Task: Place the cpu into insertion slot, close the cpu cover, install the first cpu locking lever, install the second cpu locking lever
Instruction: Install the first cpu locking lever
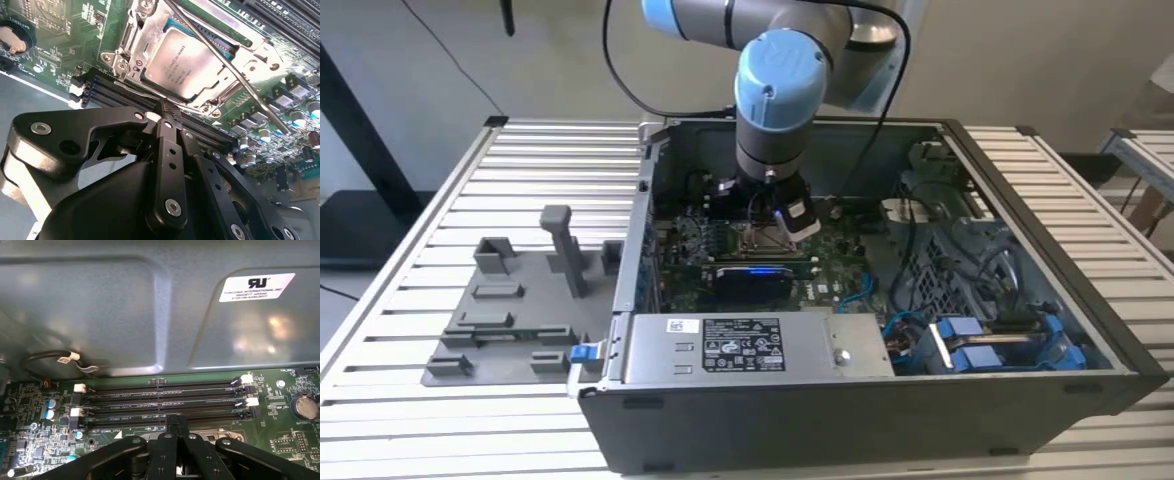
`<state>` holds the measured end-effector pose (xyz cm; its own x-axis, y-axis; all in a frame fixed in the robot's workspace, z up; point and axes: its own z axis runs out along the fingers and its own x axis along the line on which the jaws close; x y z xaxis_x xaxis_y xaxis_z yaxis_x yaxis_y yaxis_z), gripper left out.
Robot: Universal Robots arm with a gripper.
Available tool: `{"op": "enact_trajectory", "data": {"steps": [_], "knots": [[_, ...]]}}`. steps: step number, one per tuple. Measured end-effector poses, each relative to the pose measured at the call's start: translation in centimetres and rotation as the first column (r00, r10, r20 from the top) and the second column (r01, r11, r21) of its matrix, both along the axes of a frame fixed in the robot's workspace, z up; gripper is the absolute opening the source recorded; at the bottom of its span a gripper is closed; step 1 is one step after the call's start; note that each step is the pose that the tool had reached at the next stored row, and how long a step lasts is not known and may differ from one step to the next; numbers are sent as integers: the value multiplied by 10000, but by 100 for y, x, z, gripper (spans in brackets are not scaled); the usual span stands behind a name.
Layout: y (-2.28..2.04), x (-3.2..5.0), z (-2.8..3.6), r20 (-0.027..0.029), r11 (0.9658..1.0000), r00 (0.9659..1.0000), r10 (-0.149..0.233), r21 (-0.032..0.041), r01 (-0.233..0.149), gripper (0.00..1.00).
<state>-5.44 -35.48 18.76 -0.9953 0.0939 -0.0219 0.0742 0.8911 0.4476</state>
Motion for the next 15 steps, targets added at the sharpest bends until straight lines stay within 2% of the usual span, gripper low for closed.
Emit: {"op": "enact_trajectory", "data": {"steps": [15], "knots": [[3,122,-18,-2,10000,10000,0,-5,0,11]]}}
